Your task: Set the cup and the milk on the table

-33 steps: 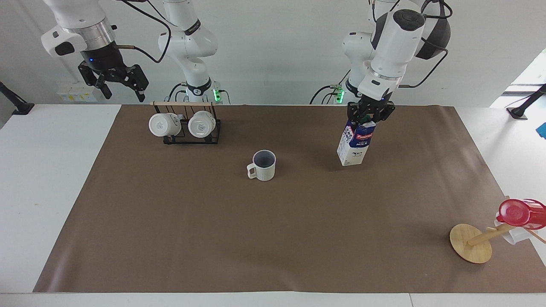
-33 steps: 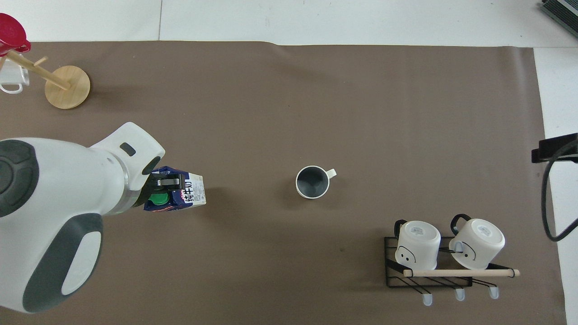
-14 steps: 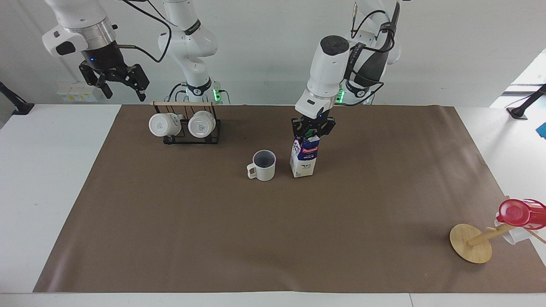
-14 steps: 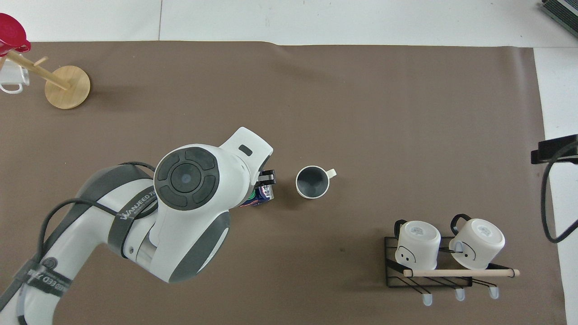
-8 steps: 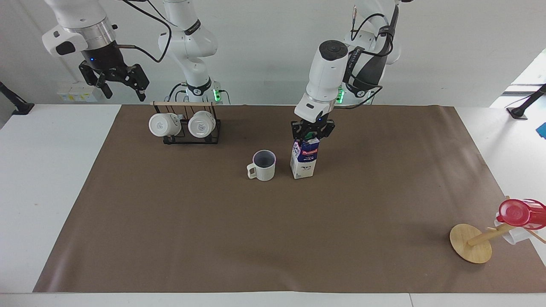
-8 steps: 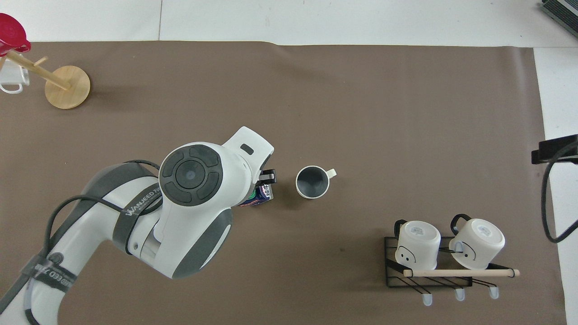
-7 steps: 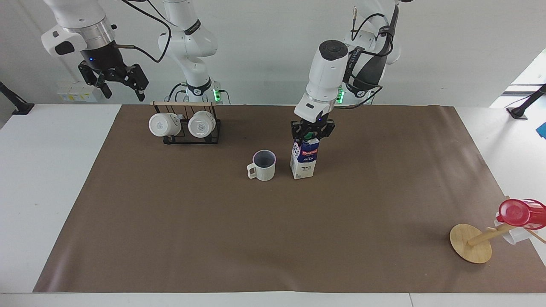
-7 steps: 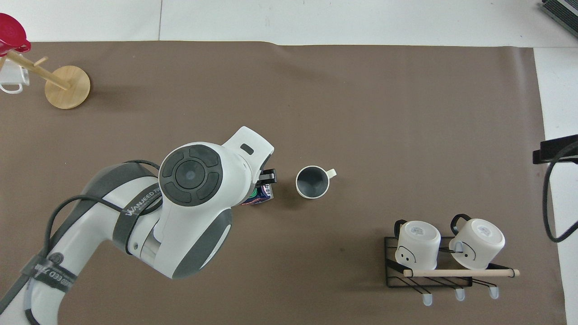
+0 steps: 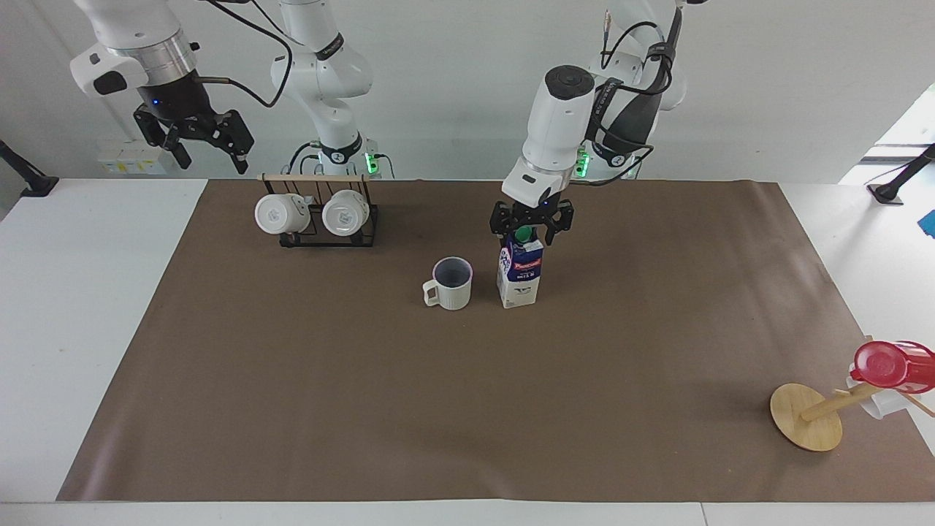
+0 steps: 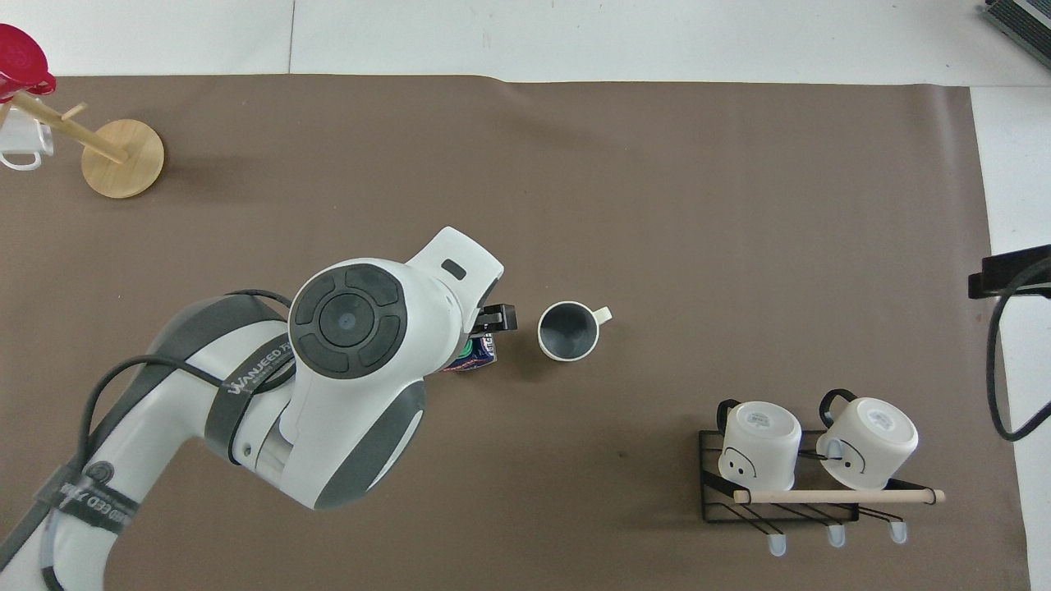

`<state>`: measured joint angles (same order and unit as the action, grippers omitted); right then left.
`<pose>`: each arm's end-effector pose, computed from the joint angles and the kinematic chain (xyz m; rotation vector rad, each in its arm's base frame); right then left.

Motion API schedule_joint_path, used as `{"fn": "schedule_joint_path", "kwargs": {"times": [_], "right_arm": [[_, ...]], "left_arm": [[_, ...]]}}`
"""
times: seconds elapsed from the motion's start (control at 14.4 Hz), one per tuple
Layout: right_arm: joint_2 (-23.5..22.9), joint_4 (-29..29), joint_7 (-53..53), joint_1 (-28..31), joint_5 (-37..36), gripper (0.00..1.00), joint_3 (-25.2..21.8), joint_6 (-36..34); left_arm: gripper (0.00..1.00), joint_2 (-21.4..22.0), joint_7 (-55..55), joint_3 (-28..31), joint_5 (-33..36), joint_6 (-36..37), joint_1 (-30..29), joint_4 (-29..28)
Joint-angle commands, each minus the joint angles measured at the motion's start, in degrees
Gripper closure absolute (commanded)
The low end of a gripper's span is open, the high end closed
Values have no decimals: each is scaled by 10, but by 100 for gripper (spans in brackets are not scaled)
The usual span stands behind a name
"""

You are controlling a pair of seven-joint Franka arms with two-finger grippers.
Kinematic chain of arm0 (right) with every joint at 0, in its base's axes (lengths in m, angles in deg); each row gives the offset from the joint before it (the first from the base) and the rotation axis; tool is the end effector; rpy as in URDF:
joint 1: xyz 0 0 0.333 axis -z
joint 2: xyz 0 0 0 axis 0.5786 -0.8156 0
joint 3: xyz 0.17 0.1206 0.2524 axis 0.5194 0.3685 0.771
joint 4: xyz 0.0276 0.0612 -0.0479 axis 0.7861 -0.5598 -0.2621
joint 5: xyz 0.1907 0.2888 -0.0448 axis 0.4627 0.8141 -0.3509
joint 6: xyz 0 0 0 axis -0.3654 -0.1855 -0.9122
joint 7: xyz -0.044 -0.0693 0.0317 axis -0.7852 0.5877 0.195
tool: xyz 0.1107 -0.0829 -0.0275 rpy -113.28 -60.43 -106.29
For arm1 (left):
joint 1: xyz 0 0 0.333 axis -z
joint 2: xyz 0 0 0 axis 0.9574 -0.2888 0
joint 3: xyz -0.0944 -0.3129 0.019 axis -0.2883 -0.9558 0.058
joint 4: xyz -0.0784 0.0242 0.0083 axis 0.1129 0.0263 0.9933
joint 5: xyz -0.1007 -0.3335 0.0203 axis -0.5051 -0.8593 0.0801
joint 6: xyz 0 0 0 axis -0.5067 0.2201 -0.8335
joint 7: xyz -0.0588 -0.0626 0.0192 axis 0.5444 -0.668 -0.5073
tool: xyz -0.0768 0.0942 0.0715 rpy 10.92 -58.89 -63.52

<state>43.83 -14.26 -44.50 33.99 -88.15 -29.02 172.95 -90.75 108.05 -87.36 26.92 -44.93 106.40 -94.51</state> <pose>0.4772 -0.0333 0.6420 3.1185 -0.1921 0.0348 0.4476 -0.3308 0.4736 3.0331 0.0967 0.1355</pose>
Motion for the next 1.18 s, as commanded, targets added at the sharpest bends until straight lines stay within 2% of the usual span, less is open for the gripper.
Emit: {"fn": "schedule_joint_path", "kwargs": {"times": [0.0,0.28,0.69,1.11], "right_arm": [[10,-13,-10,-6,-2,0,-7,-4],[10,-12,-10,-56,-2,0,-56,-4],[12,-10,-8,-56,8,0,-50,-4],[12,-10,-8,-55,8,0,-50,-4]], "left_arm": [[0,3,-10,11,-5,51,-1,39],[0,3,-18,18,-4,117,-18,93],[0,5,-129,17,-2,197,-103,152],[0,31,-205,21,2,242,-168,157]]}}
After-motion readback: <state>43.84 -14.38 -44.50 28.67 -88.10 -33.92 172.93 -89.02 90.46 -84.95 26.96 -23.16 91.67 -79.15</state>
